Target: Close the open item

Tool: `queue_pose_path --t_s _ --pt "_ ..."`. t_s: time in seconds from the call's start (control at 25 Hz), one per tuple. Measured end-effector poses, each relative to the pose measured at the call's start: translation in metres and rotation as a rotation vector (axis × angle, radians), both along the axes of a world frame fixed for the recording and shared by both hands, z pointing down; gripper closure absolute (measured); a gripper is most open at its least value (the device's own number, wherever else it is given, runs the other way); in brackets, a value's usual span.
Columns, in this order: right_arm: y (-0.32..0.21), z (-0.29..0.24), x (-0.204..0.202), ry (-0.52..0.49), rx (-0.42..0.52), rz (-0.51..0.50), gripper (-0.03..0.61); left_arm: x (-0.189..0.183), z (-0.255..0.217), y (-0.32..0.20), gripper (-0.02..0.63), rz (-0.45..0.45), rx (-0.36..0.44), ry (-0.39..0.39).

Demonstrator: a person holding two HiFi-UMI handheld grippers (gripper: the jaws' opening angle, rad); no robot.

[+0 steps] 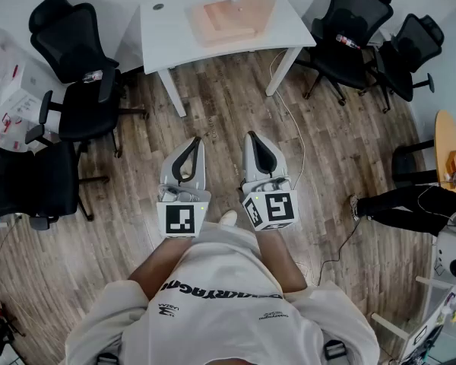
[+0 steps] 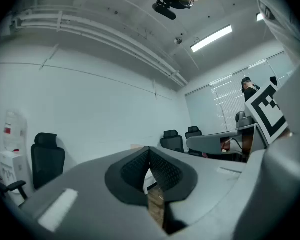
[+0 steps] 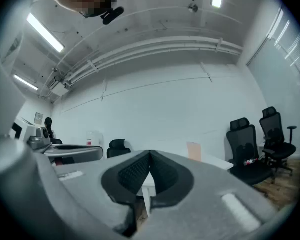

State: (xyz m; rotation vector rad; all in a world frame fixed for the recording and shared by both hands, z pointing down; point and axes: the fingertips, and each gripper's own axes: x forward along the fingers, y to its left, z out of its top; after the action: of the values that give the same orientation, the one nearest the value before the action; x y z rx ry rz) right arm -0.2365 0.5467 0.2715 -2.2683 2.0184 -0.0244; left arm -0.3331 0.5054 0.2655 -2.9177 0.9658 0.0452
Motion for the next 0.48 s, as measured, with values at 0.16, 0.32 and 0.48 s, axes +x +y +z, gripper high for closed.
queue_pose_path --t_s 0.16,0.32,0.48 --pt "0.019 -0.008 0.004 0.012 0.015 -0.013 0.581 0.005 0.0 0.019 0.615 -0.002 -0.003 -0.006" --pt "0.034 -0.005 0.007 0.011 0.001 -0.007 0.58 0.008 -0.003 0.035 0.615 0.007 0.031 -0.013" --pt "0.039 0.0 0.014 0.007 0.002 -0.018 0.58 0.016 0.001 0.044 0.615 0.026 0.061 -0.038"
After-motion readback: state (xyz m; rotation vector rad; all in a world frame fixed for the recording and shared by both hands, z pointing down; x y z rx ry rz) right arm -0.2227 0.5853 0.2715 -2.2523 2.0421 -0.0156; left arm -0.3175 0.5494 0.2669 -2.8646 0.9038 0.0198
